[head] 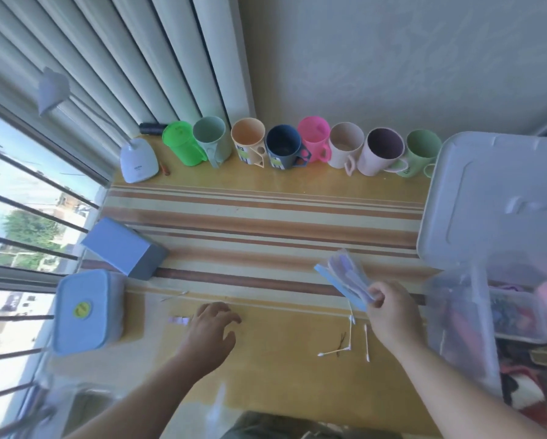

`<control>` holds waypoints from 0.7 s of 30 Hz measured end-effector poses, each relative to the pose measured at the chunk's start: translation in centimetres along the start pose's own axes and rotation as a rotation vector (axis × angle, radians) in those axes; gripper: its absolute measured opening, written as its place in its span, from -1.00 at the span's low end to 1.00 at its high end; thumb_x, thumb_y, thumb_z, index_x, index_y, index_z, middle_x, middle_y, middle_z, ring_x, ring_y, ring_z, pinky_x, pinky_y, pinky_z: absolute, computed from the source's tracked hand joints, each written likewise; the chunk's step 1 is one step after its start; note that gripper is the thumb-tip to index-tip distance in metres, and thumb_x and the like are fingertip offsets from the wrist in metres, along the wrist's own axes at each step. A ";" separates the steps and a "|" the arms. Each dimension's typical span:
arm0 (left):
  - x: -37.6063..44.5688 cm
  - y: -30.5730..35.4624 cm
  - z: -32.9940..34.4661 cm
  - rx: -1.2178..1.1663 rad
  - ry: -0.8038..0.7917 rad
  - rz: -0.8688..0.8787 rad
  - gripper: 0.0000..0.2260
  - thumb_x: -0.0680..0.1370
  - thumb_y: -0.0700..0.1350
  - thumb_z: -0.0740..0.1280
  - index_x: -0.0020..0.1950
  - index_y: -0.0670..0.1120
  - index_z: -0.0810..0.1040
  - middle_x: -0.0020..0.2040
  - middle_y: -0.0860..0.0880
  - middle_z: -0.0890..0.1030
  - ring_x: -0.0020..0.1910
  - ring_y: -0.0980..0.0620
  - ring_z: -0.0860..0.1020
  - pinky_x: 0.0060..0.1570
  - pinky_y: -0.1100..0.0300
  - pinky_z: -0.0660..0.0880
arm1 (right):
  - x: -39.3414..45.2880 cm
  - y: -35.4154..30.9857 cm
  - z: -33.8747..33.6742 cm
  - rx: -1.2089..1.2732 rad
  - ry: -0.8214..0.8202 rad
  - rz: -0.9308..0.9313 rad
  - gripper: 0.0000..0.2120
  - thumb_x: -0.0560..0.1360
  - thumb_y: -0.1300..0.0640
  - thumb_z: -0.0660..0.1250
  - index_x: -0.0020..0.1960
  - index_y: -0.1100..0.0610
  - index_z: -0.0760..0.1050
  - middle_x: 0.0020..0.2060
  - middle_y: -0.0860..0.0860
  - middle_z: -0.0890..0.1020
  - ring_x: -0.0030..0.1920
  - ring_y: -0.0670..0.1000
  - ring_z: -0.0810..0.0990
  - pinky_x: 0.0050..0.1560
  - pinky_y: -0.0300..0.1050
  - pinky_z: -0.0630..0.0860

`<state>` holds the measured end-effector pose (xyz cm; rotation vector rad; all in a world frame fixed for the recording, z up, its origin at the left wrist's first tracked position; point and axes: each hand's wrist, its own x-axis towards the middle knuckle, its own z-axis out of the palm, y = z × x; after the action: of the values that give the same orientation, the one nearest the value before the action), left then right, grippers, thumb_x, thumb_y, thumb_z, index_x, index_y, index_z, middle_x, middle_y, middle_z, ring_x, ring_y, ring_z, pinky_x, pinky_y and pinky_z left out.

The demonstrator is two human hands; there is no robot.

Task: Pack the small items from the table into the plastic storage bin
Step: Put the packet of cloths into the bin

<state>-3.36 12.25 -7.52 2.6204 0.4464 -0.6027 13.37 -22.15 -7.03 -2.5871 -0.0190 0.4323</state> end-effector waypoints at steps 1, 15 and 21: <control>-0.4 -1.4 -0.4 0.013 0.063 -0.048 -0.68 0.45 -0.03 0.42 0.20 0.16 0.63 0.24 0.07 0.53 0.30 -0.08 0.44 0.26 0.00 0.44 | 0.0 0.1 0.1 -0.002 -0.005 0.003 -0.81 0.47 0.33 0.39 -0.07 0.04 0.59 -0.14 -0.13 0.52 -0.17 0.01 0.52 -0.29 -0.14 0.38; 1.1 -7.0 0.0 -0.053 0.079 -0.374 -0.71 0.63 0.12 0.31 0.09 -0.11 0.56 -0.03 -0.09 0.56 -0.02 -0.17 0.54 -0.09 0.00 0.46 | -0.2 0.9 2.3 -0.291 -0.211 0.087 -0.20 0.37 -0.21 0.50 0.48 -0.03 0.25 0.23 0.07 0.48 0.28 0.26 0.43 0.12 0.19 0.53; 0.8 -1.3 2.3 0.120 -0.076 -0.223 -0.65 0.64 0.25 0.18 0.06 0.02 0.57 0.05 0.00 0.52 0.12 -0.07 0.50 0.02 0.03 0.49 | -0.6 -0.4 2.6 -0.411 -0.263 0.037 -0.19 0.45 -0.12 0.46 0.56 -0.09 0.12 0.26 0.01 0.43 0.25 0.19 0.41 0.05 0.10 0.56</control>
<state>-3.95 12.49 -10.19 2.6693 0.7049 -0.8216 12.09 -20.60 -8.75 -2.9109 -0.1680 0.8585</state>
